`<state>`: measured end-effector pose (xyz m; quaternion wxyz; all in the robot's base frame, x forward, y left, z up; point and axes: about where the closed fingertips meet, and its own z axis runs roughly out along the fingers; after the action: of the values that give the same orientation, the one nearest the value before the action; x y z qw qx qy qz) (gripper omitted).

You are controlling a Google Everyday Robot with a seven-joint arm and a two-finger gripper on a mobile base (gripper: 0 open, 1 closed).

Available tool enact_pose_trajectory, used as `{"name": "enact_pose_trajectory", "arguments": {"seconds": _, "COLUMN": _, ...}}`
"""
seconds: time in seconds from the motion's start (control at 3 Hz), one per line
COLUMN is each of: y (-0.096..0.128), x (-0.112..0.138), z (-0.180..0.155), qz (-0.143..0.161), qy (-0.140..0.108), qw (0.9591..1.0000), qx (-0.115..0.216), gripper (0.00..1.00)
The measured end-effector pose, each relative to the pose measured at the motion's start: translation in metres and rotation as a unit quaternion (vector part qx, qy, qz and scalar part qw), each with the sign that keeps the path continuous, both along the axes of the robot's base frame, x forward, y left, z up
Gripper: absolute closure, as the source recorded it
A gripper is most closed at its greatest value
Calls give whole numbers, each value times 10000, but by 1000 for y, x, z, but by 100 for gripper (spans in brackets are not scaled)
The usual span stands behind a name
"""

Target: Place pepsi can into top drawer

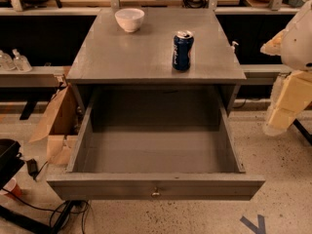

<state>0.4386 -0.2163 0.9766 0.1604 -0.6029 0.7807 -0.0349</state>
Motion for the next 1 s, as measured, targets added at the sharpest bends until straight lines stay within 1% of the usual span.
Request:
{"name": "enact_pose_trajectory", "arguments": {"seconds": 0.33, "y": 0, "x": 0, "z": 0, "qz": 0, "qy": 0, "qw": 10000, "qx": 0, "gripper": 0}}
{"name": "enact_pose_trajectory", "arguments": {"seconds": 0.67, "y": 4, "x": 28, "z": -8, "qz": -80, "qy": -186, "qw": 9984, "qx": 537, "gripper": 0}}
{"name": "enact_pose_trajectory", "arguments": {"seconds": 1.0, "y": 12, "x": 99, "z": -42, "qz": -156, "qy": -638, "qw": 9751, "qx": 2119, "gripper": 0}}
